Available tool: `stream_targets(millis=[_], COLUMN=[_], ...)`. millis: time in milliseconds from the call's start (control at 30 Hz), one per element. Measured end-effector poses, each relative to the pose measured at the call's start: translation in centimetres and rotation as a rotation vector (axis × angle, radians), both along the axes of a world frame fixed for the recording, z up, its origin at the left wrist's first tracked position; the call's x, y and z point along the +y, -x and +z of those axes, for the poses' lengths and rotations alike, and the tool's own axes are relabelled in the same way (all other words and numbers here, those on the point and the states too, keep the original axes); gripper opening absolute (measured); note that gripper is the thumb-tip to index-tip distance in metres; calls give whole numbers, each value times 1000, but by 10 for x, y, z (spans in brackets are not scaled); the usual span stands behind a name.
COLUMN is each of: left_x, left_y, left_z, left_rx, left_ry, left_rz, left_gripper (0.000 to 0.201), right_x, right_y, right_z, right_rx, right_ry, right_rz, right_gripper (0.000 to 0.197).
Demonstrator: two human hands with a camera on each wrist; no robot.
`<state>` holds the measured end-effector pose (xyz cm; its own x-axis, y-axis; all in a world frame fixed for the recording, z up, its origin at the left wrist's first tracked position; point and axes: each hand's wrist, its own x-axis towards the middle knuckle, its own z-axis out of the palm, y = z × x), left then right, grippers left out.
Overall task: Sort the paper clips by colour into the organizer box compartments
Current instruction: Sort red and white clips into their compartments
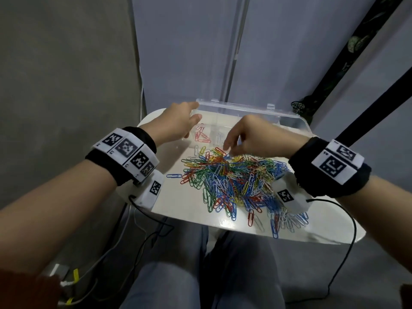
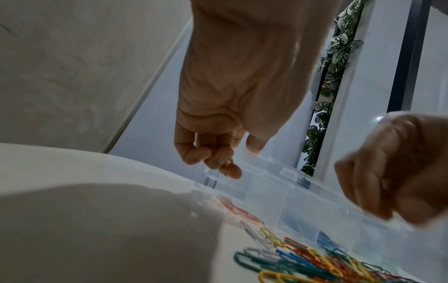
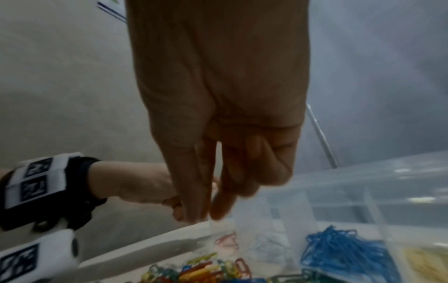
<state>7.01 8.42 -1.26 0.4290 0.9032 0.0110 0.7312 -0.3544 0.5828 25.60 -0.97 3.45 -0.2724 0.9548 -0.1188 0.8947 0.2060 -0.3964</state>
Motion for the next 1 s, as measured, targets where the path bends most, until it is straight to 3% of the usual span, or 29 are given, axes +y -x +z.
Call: stream_targets(millis=[167, 300, 433, 700, 1000], left_x=[1, 2, 1, 1, 1], left_y=[0, 0, 0, -1, 0], left_z=[0, -1, 0, -1, -2], left_rx=[-9, -9, -16, -7, 0], left_ry=[0, 16, 11, 15, -3], left_rz=[-6, -3, -4, 6, 9], left_gripper=[49, 49, 49, 49, 50], right_x=[-5, -12, -12, -12, -17], right_y=[-6, -11, -20, -44, -53], right_z=[-19, -23, -25, -17, -22], right_rx=[-228, -204, -33, 618, 699], right_ry=[181, 163, 139, 262, 342], right_rz=[-29, -31, -105, -436, -454], right_gripper=[34, 24, 13, 10, 18])
